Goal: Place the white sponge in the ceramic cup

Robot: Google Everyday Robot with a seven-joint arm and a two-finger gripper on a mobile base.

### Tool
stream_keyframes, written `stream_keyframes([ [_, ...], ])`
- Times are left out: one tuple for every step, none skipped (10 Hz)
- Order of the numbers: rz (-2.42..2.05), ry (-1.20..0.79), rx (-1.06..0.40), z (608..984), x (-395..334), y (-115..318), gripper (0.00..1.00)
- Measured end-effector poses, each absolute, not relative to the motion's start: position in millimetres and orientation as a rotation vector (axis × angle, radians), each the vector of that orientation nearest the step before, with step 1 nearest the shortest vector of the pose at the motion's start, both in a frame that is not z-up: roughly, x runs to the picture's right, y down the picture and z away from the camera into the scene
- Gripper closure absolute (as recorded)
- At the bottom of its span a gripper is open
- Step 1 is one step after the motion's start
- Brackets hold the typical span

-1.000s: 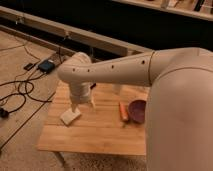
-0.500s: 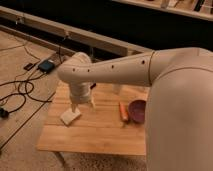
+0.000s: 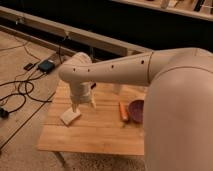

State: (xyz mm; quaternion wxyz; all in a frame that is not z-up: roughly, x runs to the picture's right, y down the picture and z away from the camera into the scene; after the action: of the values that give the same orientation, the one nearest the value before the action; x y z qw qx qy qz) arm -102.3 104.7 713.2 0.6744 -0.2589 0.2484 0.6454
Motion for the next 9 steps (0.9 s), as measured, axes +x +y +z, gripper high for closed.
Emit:
stream_keyframes([
  [1.453, 0.565, -0.586, 717.2, -109.5, 107.2, 0.35],
  [1.455, 0.568, -0.586, 723.1, -120.5, 109.4, 0.35],
  [1.462, 0.581, -0.584, 729.8, -134.1, 112.7, 0.35],
  [1.462, 0.589, -0.585, 733.6, -147.8, 116.1, 0.35],
  [1.45, 0.592, -0.581, 737.4, -161.8, 119.2, 0.35],
  [1.415, 0.593, -0.579, 740.9, -178.1, 123.9, 0.35],
  [1.351, 0.591, -0.572, 743.6, -191.7, 128.4, 0.35],
  [1.271, 0.591, -0.559, 747.0, -198.9, 131.0, 0.35],
  [1.194, 0.593, -0.55, 748.6, -202.8, 132.7, 0.35],
])
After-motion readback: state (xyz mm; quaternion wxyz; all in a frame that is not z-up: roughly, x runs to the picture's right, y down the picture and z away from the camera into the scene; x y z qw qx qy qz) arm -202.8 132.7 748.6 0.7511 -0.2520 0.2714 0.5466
